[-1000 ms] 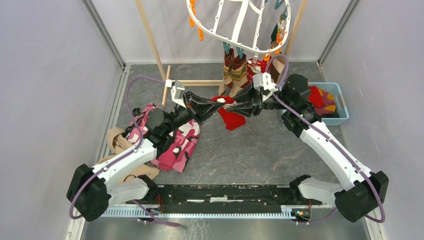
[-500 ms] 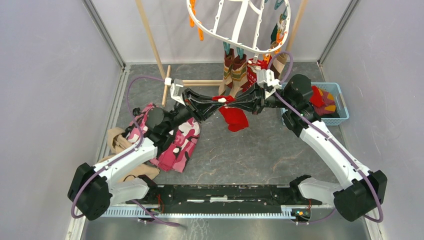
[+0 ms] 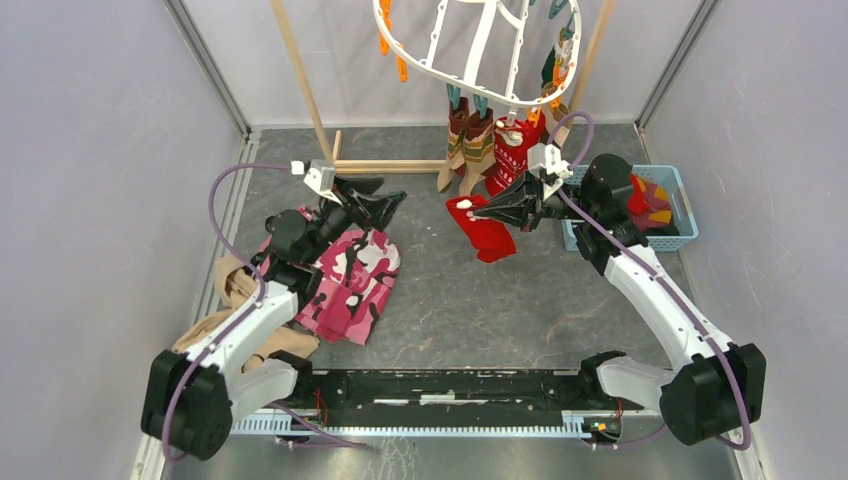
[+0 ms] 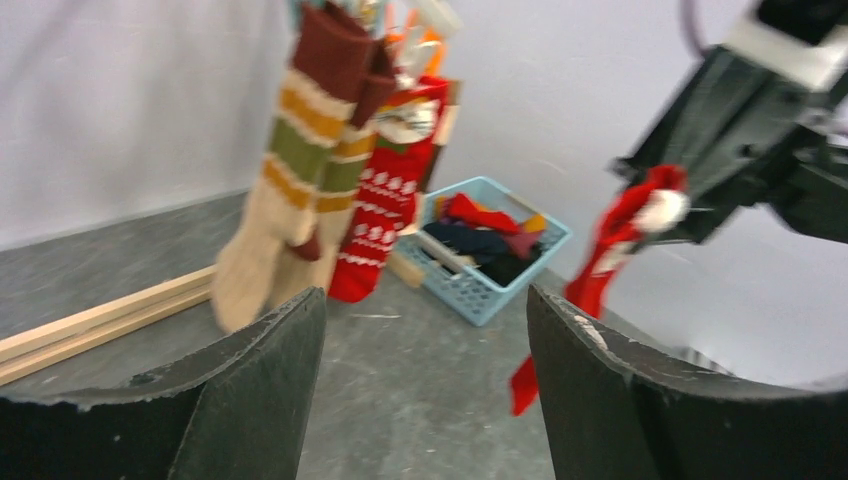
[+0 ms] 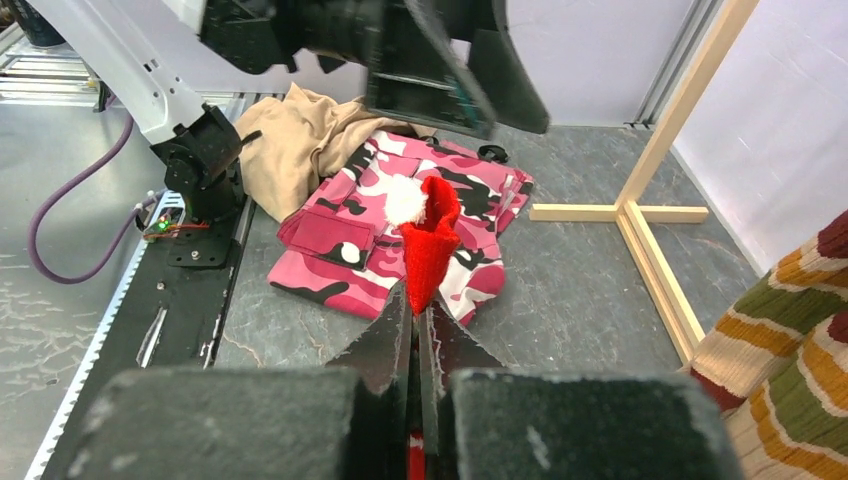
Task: Clip the socks to the hanger
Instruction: Pick up the sock from the bin, then rotate the hanger at the clothesline.
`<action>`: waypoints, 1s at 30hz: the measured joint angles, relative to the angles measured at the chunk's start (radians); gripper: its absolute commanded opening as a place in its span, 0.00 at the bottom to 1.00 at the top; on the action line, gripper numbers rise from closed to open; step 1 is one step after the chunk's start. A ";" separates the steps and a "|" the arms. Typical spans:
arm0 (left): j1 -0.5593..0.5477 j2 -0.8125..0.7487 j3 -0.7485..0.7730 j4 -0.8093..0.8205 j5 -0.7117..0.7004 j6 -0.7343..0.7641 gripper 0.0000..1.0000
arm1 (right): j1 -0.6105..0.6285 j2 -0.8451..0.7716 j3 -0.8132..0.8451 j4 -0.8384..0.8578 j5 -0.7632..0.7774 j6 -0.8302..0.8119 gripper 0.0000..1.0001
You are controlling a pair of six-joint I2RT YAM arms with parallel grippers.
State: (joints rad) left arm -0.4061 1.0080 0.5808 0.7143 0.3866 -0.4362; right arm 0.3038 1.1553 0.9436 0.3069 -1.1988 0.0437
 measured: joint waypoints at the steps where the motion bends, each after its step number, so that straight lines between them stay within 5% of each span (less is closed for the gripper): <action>1: 0.038 0.032 0.000 0.011 0.000 0.000 0.81 | -0.003 0.000 0.000 -0.004 -0.003 -0.005 0.00; 11: 0.314 0.297 0.059 0.203 0.016 -0.105 0.85 | -0.043 0.020 0.000 -0.054 -0.007 -0.060 0.00; 18: 0.328 0.436 0.227 0.351 0.096 -0.296 0.84 | -0.102 0.056 -0.004 -0.091 0.120 -0.062 0.00; 24: 0.312 0.484 0.220 0.430 0.121 -0.373 0.84 | -0.140 0.090 -0.011 -0.100 0.193 -0.047 0.00; 30: 0.308 0.455 0.143 0.447 0.113 -0.391 0.84 | -0.027 0.090 -0.001 -0.166 0.287 -0.114 0.00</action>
State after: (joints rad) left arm -0.0978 1.4635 0.7235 1.1618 0.4992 -0.8268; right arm 0.2768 1.2449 0.9428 0.1413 -0.9119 -0.0704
